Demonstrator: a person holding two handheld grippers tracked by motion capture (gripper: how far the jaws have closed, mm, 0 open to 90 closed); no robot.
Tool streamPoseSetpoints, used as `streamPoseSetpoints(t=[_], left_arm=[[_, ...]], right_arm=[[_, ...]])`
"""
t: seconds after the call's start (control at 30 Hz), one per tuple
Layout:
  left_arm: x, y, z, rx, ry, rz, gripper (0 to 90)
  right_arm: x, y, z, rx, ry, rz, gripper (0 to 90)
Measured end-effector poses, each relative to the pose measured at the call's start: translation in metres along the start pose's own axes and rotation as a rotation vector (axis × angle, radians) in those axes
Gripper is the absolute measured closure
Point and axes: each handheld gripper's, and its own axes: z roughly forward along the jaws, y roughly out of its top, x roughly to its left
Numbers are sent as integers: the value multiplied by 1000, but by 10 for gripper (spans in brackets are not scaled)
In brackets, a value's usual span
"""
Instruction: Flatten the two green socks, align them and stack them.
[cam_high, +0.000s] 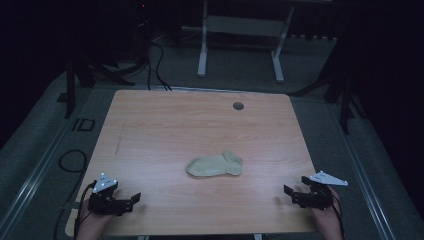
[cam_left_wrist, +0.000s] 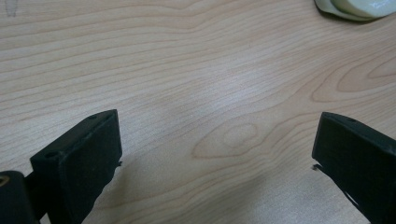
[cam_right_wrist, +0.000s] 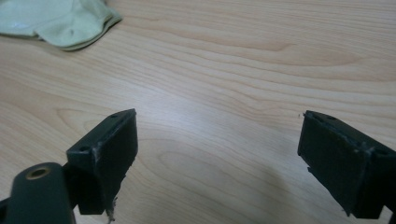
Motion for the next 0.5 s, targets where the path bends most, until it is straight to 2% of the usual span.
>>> streamPoseSetpoints(t=[0.23, 0.4, 0.43, 0.5], left_arm=[[4, -6, -10, -53, -8, -40, 18], [7, -11, -16, -84, 2, -60, 18], [9, -14, -17, -92, 19, -62, 18], [10, -15, -17, -96, 26, -70, 18]], right_arm=[[-4, -6, -5, -60, -39, 39, 122], [-7, -8, -5, -80, -57, 57, 122], [-6, -8, -5, -80, -60, 59, 122], [-6, -8, -5, -83, -57, 61, 122]])
